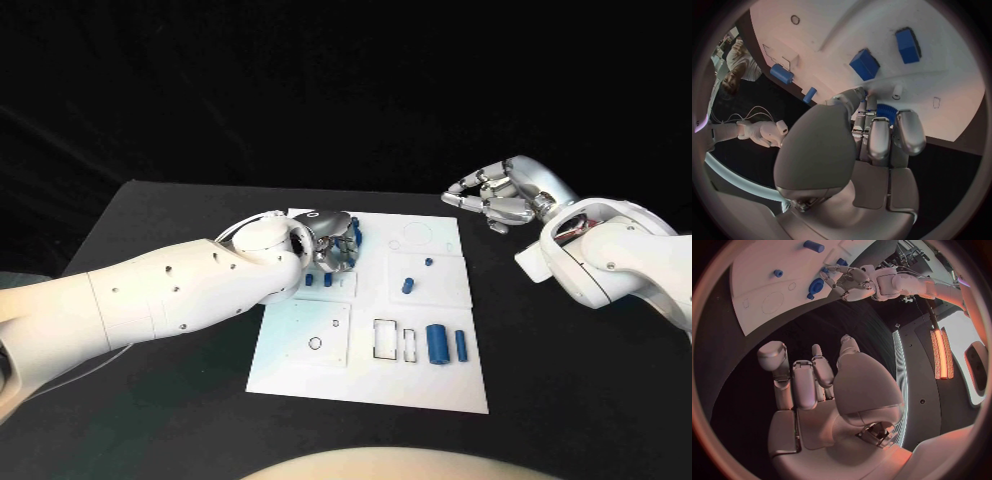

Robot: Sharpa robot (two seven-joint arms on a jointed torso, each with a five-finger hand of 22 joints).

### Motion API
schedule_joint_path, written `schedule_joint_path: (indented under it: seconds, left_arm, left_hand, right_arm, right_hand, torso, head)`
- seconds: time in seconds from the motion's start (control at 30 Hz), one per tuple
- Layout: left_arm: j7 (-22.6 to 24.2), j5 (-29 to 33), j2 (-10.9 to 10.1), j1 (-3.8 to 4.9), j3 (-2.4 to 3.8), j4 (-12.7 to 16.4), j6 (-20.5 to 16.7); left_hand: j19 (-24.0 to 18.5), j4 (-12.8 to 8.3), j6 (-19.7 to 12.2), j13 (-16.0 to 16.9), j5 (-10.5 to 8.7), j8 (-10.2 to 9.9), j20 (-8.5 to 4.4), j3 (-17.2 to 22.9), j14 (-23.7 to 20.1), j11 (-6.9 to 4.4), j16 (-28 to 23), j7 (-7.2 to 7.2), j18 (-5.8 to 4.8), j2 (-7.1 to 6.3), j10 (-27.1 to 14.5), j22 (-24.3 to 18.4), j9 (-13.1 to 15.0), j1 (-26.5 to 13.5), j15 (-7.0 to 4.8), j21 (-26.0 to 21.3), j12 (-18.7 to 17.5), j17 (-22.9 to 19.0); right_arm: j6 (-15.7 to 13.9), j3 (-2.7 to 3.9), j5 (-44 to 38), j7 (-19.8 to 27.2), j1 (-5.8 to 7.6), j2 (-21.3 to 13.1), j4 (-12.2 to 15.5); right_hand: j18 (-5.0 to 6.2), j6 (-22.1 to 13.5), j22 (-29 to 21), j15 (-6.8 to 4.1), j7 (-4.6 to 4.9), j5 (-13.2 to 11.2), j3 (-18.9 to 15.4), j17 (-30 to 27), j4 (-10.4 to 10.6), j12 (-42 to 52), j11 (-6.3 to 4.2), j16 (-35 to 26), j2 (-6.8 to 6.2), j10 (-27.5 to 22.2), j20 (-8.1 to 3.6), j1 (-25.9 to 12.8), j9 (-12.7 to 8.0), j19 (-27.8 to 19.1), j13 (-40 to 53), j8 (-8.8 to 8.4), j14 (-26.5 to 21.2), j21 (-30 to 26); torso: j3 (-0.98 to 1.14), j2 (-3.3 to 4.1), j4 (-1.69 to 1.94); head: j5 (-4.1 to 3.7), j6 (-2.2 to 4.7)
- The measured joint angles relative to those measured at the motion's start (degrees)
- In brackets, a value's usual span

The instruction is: Assemble the parts on the task board

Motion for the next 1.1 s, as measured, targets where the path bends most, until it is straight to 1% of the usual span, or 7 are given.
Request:
schedule_joint_path:
  seconds: [0.23,0.27,0.3,0.47,0.6,0.73,1.1]
  left_arm:
    - [0.2,1.1,-1.8,0.02,1.18,2.1,-0.9]
    - [0.2,1.4,-2.5,0.05,1.42,2.7,-1.1]
    - [0.2,1.4,-2.6,0.06,1.46,2.8,-1.1]
    - [0.1,2.3,-4.9,0.19,1.91,4.7,-1.3]
    - [-0.1,2.9,-6.6,0.26,2.07,5.3,-1.2]
    - [-0.4,3.5,-7.7,0.28,2.10,5.3,-1.1]
    - [-0.9,4.5,-8.6,0.27,2.11,4.9,-0.6]
  left_hand:
    - [0.2,-0.1,0.0,0.0,0.00,0.0,-0.20,0.1,0.0,0.00,0.1,0.00,0.01,-0.31,0.0,0.1,-0.1,-0.3,0.00,0.0,0.0,0.0]
    - [0.2,-0.1,0.0,0.0,0.00,0.0,-0.20,0.1,0.0,0.00,0.1,0.00,0.01,-0.30,0.0,0.1,-0.1,-0.3,0.00,0.0,0.0,0.0]
    - [0.2,-0.1,0.0,0.0,0.00,0.0,-0.20,0.1,0.0,0.00,0.1,0.00,0.01,-0.30,0.0,0.1,-0.1,-0.3,0.00,0.0,0.0,0.0]
    - [0.2,-0.1,0.0,0.0,0.00,0.0,-0.20,0.1,0.0,0.00,0.1,0.00,0.02,-0.30,0.0,0.2,-0.1,-0.3,0.00,0.0,-0.3,-0.1]
    - [0.2,-0.1,0.4,0.0,0.00,0.0,-0.20,0.1,0.0,-0.13,0.1,0.00,0.01,-0.30,0.2,0.3,-0.2,-0.3,0.00,0.2,-0.3,-0.3]
    - [0.2,-0.1,0.4,0.0,0.00,0.0,-0.20,0.1,0.0,0.05,0.1,0.01,0.02,-0.30,0.4,0.4,-0.2,-0.3,0.00,0.2,-0.3,-0.3]
    - [0.2,-0.1,0.4,0.0,0.00,0.0,-0.20,0.1,0.0,0.05,0.1,0.01,0.10,-0.29,0.4,0.4,-0.2,-0.7,0.00,0.2,-0.5,-0.3]
  right_arm:
    - [0.0,0.00,0.0,0.0,-0.01,0.0,-0.3]
    - [0.0,0.00,0.0,0.0,-0.02,0.0,-0.4]
    - [0.0,0.00,0.0,0.0,-0.03,0.0,-0.4]
    - [0.0,0.00,0.0,0.0,-0.04,0.0,-0.4]
    - [0.0,0.00,0.0,0.0,-0.06,-0.1,-0.5]
    - [0.0,0.00,0.0,0.0,-0.06,-0.1,-0.5]
    - [0.0,0.00,0.0,0.0,-0.09,-0.1,-0.5]
  right_hand:
    - [0.00,0.0,0.0,0.00,0.00,0.0,0.0,0.0,0.0,0.0,0.00,0.0,0.00,0.0,0.00,0.0,0.0,0.0,0.1,0.00,0.0,0.0]
    - [0.00,0.0,0.0,0.00,0.00,0.0,0.0,0.0,0.0,0.0,0.00,0.0,0.00,0.0,0.00,0.0,0.0,0.0,0.1,0.00,0.0,0.0]
    - [0.00,0.0,0.0,0.00,0.00,0.0,0.0,0.0,0.0,0.0,0.00,0.0,0.00,0.0,0.00,0.0,0.0,0.0,0.1,0.00,0.0,0.0]
    - [0.00,0.0,0.0,0.00,0.00,0.0,0.0,0.0,0.0,0.0,0.00,0.0,0.00,0.0,0.00,0.0,0.0,0.0,0.0,0.00,0.0,0.0]
    - [0.01,0.0,0.0,0.00,0.00,0.0,0.0,0.0,0.0,0.0,0.00,0.0,0.00,0.0,0.00,0.0,0.0,0.0,0.0,0.00,0.0,0.0]
    - [0.00,0.0,0.0,0.00,0.00,0.0,0.0,0.0,0.0,0.0,0.00,0.0,0.00,0.0,0.00,0.0,0.0,0.0,0.0,0.00,0.0,0.0]
    - [0.00,0.0,0.0,0.00,0.00,0.0,0.0,0.0,0.0,0.0,0.00,0.0,0.00,0.0,0.00,0.0,0.0,0.0,0.0,0.00,0.0,0.0]
  torso:
    - [-0.03,-0.04,0.04]
    - [-0.03,-0.04,0.05]
    - [-0.03,-0.04,0.05]
    - [-0.03,-0.05,0.09]
    - [-0.01,-0.05,0.10]
    - [-0.01,-0.02,0.06]
    - [0.03,0.04,-0.01]
  head:
    - [0.10,0.23]
    - [0.11,0.26]
    - [0.12,0.27]
    - [0.23,0.34]
    - [0.30,0.37]
    - [0.35,0.38]
    - [0.45,0.36]
